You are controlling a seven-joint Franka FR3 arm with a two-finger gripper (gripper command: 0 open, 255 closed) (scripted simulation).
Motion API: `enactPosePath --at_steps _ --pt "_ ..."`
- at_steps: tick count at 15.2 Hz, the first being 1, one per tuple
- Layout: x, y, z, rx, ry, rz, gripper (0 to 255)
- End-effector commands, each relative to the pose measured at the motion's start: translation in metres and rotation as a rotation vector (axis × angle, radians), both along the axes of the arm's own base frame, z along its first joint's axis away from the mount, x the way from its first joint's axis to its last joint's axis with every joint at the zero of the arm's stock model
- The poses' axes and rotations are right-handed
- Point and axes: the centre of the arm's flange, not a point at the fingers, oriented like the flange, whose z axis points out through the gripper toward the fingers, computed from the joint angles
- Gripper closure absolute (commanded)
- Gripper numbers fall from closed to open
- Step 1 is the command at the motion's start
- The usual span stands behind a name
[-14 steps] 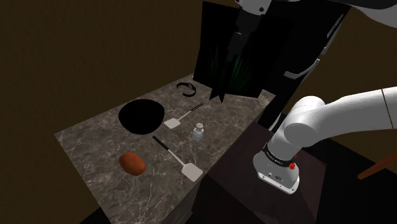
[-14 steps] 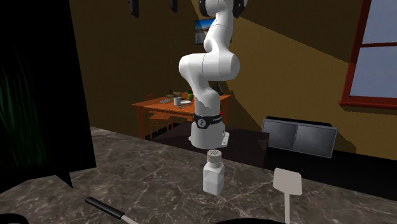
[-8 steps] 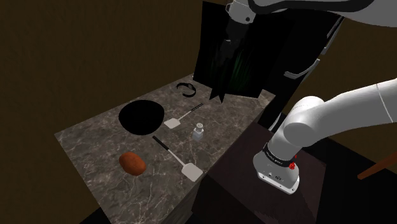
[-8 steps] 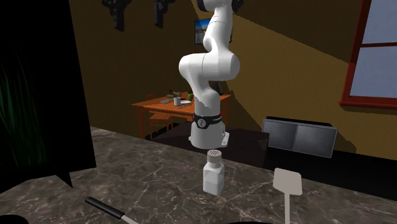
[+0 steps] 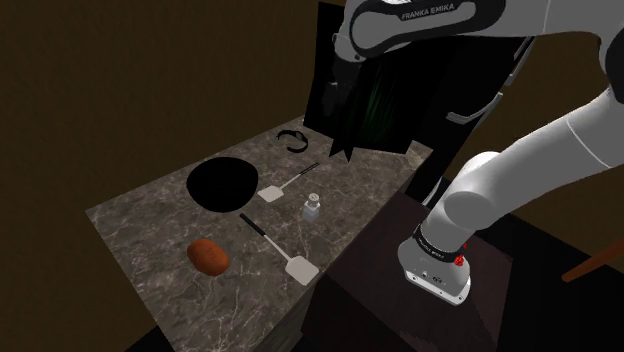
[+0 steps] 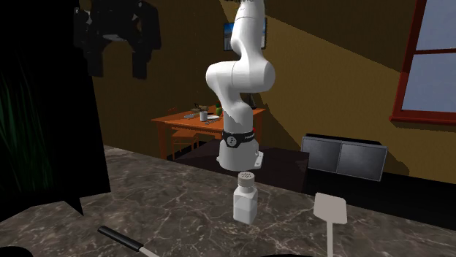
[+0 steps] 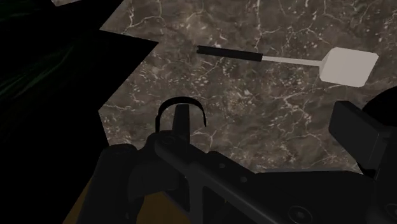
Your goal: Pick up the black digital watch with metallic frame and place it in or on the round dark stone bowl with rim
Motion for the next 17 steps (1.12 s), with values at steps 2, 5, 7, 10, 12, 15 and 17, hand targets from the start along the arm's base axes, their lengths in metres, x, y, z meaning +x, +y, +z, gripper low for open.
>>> enactPosePath --at_steps 2,5,7,10,12,15,17 --pt "0.027 -0.006 -0.025 -0.015 -0.001 -0.013 0" --pt "0.053 -0.016 -0.053 -0.029 0.000 -0.026 0" --pt "0.071 -0.023 -0.071 -0.039 0.000 -0.035 0" --pt "0.097 -0.034 -0.098 -0.054 0.001 -0.048 0" --pt "0.114 -0.042 -0.116 -0.064 0.001 -0.057 0" --pt "0.139 -0.054 -0.142 -0.078 0.002 -0.070 0" --pt "0.156 -0.063 -0.160 -0.088 0.003 -0.079 0"
